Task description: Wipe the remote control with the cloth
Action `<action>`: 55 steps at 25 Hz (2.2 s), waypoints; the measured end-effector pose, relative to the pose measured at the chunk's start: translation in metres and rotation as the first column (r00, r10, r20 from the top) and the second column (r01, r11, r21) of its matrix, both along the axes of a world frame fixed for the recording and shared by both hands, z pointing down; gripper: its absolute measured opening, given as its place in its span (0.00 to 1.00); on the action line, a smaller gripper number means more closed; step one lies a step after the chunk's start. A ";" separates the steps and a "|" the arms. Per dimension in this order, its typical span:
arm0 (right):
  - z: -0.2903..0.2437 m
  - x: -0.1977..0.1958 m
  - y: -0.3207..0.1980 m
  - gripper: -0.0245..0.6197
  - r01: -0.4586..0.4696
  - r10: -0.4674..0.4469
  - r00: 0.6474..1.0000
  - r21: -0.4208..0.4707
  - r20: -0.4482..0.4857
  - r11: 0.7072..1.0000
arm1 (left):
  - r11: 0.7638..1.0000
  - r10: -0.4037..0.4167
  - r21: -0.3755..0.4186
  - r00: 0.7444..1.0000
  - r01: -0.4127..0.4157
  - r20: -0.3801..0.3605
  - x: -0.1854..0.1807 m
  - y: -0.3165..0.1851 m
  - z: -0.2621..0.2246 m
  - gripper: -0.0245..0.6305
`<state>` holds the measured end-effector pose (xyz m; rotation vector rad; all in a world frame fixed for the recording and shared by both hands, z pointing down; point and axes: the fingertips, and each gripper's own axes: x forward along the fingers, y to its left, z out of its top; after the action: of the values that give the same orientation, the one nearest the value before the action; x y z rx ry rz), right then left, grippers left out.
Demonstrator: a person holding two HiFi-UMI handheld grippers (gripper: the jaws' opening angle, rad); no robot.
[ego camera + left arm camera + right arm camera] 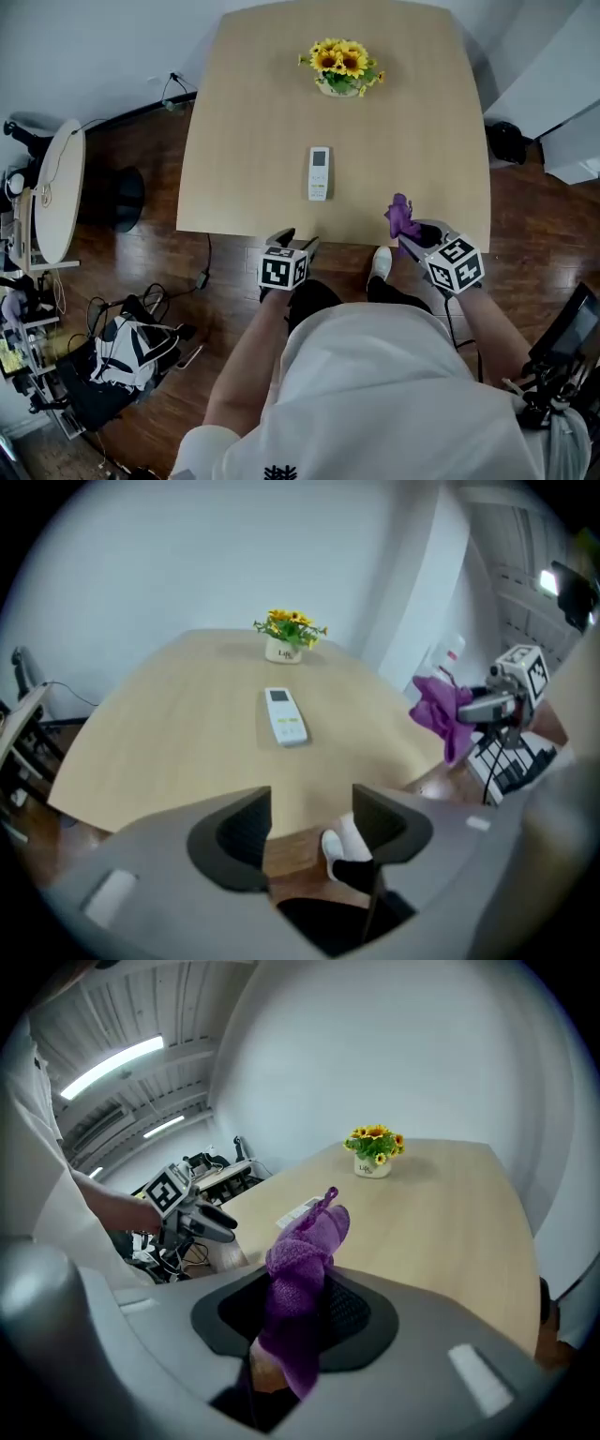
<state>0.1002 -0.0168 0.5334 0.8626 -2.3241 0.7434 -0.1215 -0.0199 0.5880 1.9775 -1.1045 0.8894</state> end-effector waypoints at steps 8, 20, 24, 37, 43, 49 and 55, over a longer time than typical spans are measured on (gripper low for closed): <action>-0.001 0.019 -0.052 0.24 -0.085 0.086 0.996 -0.013 0.017 0.996 | 0.999 -0.040 -0.006 0.994 0.041 0.106 0.013 -0.096 0.010 0.51; 0.015 0.019 -0.063 0.24 -0.185 0.187 0.982 -0.095 0.012 0.978 | 0.995 0.025 -0.100 0.979 -0.005 0.200 0.029 -0.121 0.073 0.53; 0.019 0.018 -0.064 0.24 -0.184 0.186 0.982 -0.110 0.011 0.977 | 0.996 0.035 -0.093 0.967 -0.012 0.254 0.030 -0.123 0.078 0.47; 0.020 0.017 -0.076 0.24 -0.162 0.163 0.987 -0.108 0.007 0.981 | 0.968 0.243 -0.003 0.928 -0.253 0.283 0.035 -0.114 0.067 0.44; 0.011 0.014 -0.082 0.24 -0.152 0.155 0.988 -0.090 0.017 0.984 | 0.943 0.297 0.071 0.920 -0.324 0.255 0.048 -0.109 0.039 0.44; -0.018 -0.004 -0.101 0.24 -0.119 0.122 0.991 -0.047 0.058 0.992 | 0.909 0.370 0.106 0.897 -0.404 0.241 0.065 -0.106 0.015 0.44; -0.063 -0.058 -0.117 0.24 0.006 -0.010 0.993 0.036 0.116 0.999 | 0.851 0.460 0.147 0.850 -0.505 0.257 0.084 -0.100 -0.013 0.44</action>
<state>0.0420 -0.1335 0.4708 0.8454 -2.4489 0.7697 -0.0370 -0.1198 0.5746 2.4438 -0.8410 1.3201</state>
